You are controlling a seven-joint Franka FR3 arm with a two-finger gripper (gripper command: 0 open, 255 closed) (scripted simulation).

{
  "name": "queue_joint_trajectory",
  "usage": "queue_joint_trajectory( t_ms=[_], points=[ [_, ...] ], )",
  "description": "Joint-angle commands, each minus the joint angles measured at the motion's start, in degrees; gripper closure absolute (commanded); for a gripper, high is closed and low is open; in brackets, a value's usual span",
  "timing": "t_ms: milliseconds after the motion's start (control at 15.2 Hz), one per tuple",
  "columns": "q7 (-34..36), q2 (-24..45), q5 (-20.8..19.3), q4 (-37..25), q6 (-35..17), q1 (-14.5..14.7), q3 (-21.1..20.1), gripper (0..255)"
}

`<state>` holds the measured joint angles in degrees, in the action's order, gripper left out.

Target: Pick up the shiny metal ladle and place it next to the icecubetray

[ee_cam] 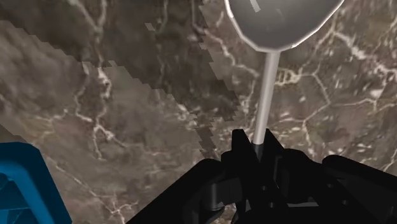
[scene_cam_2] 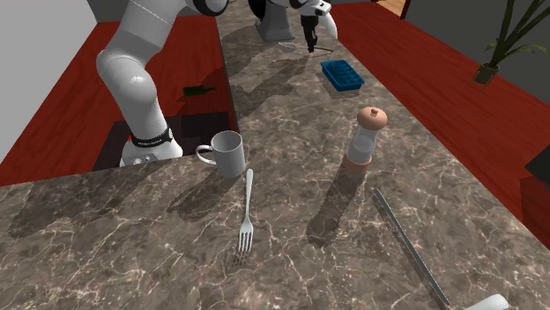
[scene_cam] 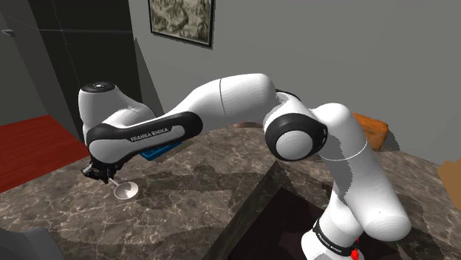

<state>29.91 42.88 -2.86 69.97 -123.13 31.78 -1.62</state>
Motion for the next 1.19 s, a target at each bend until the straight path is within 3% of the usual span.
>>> queue_joint_trajectory(
  t_ms=[0,330,396,726,1122],
  points=[
    [0.03,0.14,-0.01,0.00,-0.10,0.00,0.02,255],
    [0.03,0.14,-0.01,0.00,-0.10,0.00,0.02,255],
    [0.03,0.14,-0.02,0.01,-0.11,0.00,0.02,0],
    [0.03,0.14,-0.01,0.00,-0.10,0.00,0.02,0],
    [-0.02,-4.03,0.10,-0.19,4.27,0.03,-0.08,0]
  ],
)
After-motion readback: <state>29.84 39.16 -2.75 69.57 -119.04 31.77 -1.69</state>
